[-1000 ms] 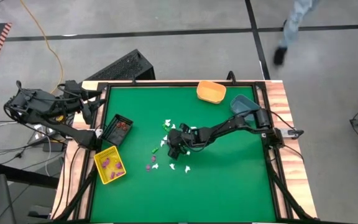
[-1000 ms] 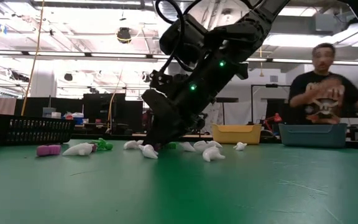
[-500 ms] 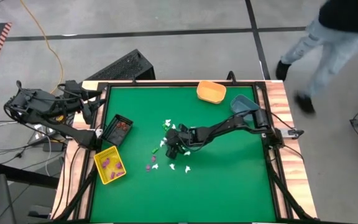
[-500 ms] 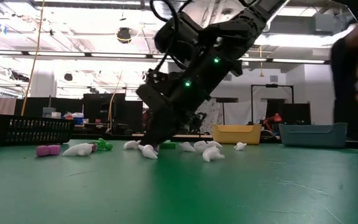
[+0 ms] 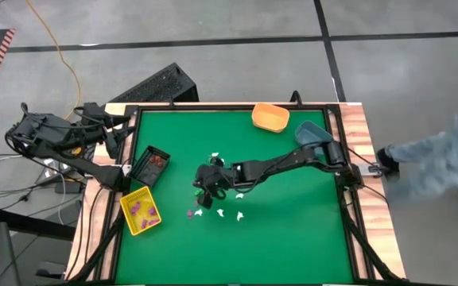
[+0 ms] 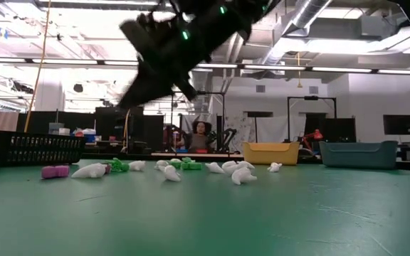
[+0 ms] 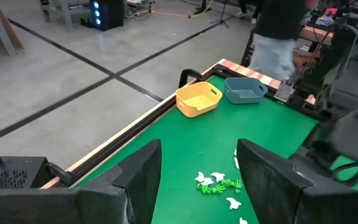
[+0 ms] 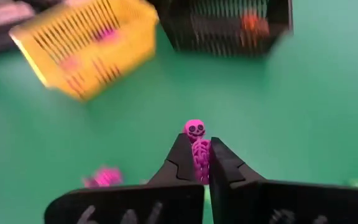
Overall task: Sort Halloween decoration
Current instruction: Put the pink skeleton toy into the yellow bin
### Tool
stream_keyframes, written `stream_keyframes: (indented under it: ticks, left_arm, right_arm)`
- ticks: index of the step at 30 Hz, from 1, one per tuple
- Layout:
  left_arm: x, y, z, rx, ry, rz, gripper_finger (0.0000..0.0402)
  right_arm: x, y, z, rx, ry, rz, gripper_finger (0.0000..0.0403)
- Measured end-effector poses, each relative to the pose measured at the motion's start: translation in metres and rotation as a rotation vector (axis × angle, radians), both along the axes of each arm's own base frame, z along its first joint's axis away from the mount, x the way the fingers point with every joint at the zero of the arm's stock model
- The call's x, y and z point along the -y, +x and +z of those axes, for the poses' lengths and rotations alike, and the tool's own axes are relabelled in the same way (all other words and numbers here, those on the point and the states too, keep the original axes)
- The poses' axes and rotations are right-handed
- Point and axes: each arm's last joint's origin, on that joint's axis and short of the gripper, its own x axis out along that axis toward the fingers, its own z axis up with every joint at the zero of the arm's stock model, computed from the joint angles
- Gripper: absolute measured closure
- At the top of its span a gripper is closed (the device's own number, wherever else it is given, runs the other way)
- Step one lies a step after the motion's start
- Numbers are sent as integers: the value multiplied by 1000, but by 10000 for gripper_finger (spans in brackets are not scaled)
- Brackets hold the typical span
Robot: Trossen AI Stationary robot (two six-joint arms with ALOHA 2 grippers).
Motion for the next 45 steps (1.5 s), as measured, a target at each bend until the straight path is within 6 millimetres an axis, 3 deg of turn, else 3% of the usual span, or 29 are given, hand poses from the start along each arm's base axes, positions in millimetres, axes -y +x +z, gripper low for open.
stream_keyframes:
  ticks: [10, 22, 31, 45]
  left_arm:
    - [0, 1, 2, 19, -10, -10, 202]
    - [1, 1, 2, 32, -28, -19, 202]
    - [1, 1, 2, 39, -39, -15, 202]
    - [1, 1, 2, 48, -46, 2, 202]
  right_arm:
    - [-8, 33, 26, 305, -21, 21, 394]
    - [-18, 94, 24, 413, -41, 125, 394]
    - [-25, 123, 9, 527, -38, 269, 394]
    - [-51, 130, -43, 604, 2, 475, 394]
